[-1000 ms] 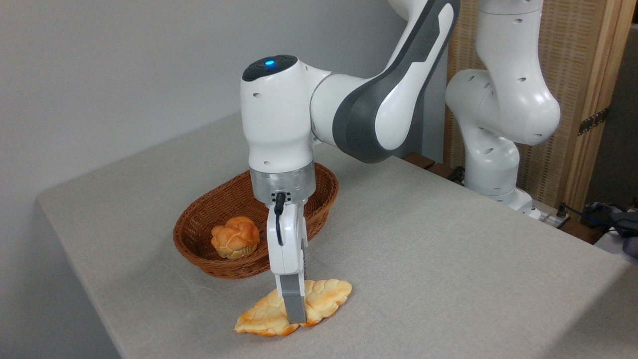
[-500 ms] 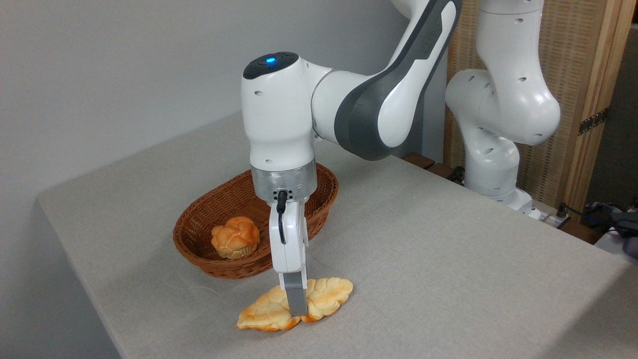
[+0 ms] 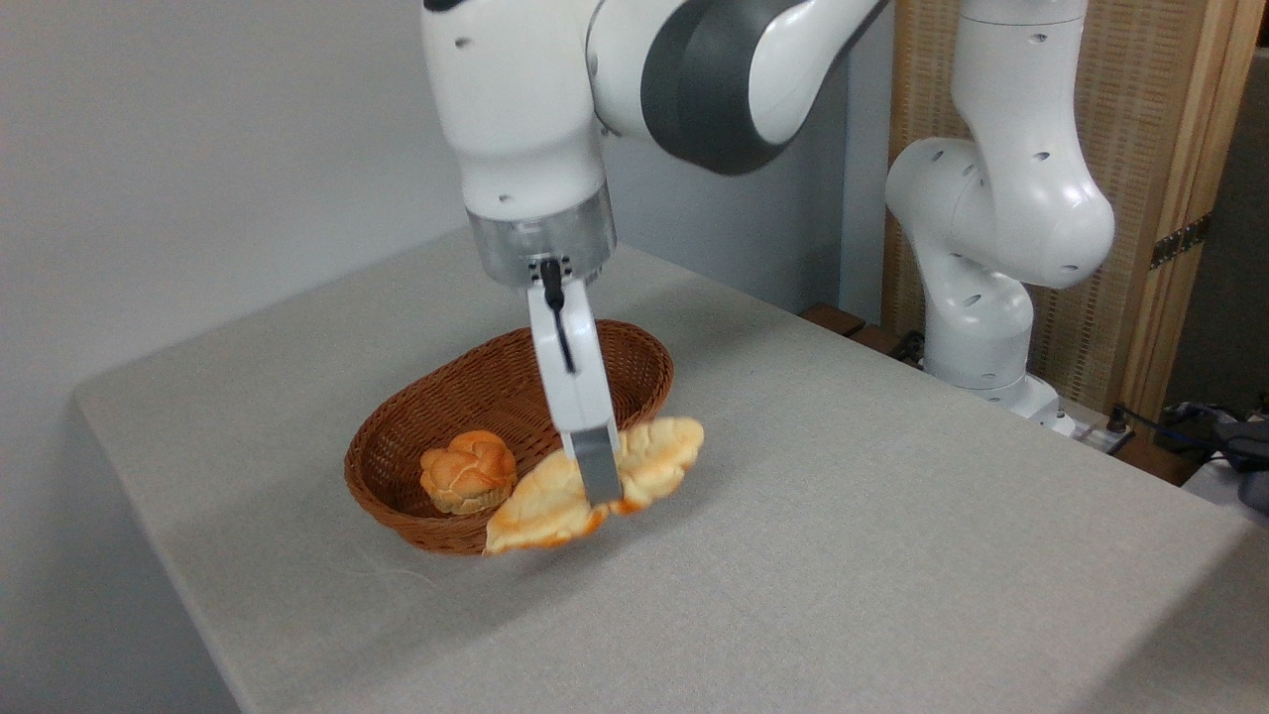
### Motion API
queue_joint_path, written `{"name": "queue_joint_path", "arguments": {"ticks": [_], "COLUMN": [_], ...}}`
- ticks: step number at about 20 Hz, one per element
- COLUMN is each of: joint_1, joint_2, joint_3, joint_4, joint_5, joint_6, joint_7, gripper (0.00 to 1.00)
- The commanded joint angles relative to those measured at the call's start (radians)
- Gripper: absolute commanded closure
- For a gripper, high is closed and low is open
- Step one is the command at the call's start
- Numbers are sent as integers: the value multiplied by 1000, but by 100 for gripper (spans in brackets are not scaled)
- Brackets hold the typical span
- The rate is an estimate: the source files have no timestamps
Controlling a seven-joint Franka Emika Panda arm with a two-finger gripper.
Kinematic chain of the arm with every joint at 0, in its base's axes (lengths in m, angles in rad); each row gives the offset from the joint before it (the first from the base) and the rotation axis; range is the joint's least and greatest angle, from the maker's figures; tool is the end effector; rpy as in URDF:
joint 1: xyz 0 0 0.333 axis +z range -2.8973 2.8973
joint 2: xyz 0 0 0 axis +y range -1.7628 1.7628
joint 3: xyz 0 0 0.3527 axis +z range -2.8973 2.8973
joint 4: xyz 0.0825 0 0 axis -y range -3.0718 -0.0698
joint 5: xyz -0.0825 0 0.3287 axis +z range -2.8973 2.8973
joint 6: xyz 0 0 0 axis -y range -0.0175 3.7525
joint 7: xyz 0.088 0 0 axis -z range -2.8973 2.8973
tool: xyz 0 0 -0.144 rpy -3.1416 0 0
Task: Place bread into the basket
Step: 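Lift the pastry and carry it over the basket, then lower the pastry into the basket beside the bun and open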
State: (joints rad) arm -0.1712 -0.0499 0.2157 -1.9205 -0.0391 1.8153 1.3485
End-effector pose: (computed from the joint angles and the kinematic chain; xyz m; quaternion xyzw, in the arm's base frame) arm 0.4830 0.0188 0.5220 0.7973 -0.6024 -0.0062 0.0367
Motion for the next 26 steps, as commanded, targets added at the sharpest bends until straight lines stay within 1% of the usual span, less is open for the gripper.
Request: {"name": "queue_joint_path", "arguments": {"ticks": [1, 3, 4, 6, 7, 8, 9, 11, 12, 13, 14, 15, 18, 23, 26], "joint_1": [-7, -8, -8, -11, -13, -19, -39, -62, -68, -76, -77, -77, -77, -76, -74], "joint_2": [-2, -21, -36, -42, -45, -47, -47, -41, -38, -36, -35, -33, -27, -24, -25], "joint_3": [-19, -74, -90, -149, -182, -208, -228, -242, -243, -246, -246, -246, -246, -246, -246], "joint_4": [64, 64, 64, 63, 63, 60, 51, 9, -8, -15, -21, -28, -35, -37, -35], "joint_5": [-77, -106, -123, -131, -130, -130, -128, -125, -124, -124, -124, -122, -120, -119, -120], "joint_6": [-105, -132, -142, -142, -140, -143, -145, -134, -128, -126, -120, -111, -74, -59, -60], "joint_7": [-249, -359, -420, -579, -636, -661, -658, -657, -654, -651, -651, -651, -651, -612, -611], "gripper": [75, 75, 76, 74, 74, 73, 73, 73, 65, 51, 42, 29, 0, 0, 0]}}
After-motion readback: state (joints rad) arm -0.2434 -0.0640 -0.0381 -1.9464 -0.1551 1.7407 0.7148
